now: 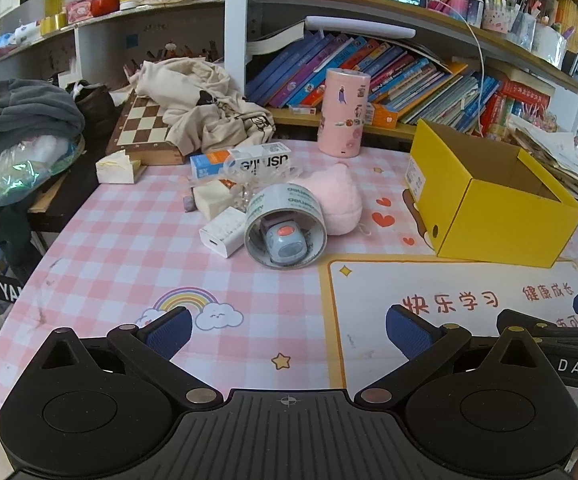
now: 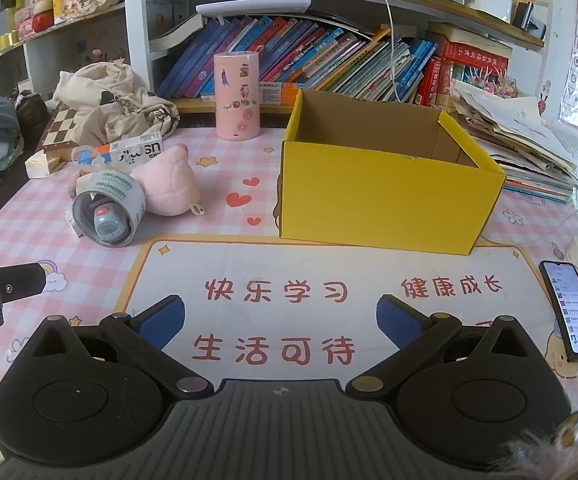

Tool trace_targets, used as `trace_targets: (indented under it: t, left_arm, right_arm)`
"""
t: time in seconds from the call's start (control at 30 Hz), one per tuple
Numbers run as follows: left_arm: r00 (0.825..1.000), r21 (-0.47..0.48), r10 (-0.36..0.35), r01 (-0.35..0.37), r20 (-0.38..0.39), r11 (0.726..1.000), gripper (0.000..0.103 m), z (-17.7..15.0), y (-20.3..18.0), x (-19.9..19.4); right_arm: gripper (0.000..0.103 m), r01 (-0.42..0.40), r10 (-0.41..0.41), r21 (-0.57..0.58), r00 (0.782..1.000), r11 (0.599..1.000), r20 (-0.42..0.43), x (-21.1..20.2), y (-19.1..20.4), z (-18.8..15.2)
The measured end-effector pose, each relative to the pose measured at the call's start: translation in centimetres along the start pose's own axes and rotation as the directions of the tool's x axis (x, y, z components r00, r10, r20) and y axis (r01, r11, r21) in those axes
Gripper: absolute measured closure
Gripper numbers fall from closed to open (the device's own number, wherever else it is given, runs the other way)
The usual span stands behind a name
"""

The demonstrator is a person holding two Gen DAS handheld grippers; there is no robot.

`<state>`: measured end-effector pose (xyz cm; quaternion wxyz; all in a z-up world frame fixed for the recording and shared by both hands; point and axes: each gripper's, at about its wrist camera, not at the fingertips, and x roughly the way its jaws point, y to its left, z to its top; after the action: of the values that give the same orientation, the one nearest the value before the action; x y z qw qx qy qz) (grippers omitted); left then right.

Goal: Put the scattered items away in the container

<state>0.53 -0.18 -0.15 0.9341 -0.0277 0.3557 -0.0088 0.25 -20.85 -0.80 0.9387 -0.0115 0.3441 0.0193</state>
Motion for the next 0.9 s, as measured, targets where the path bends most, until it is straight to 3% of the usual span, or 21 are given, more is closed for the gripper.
trace_targets:
  t: [0.9]
  left_arm:
    - [1.0, -0.009, 0.003, -0.003, -0.008, 1.0, 0.0, -0.12, 0.55, 0.02]
  right_arm:
    - [0.0, 0.0, 0.0, 0.004, 1.0, 1.0, -0.004, 0.01, 0.33, 0.21]
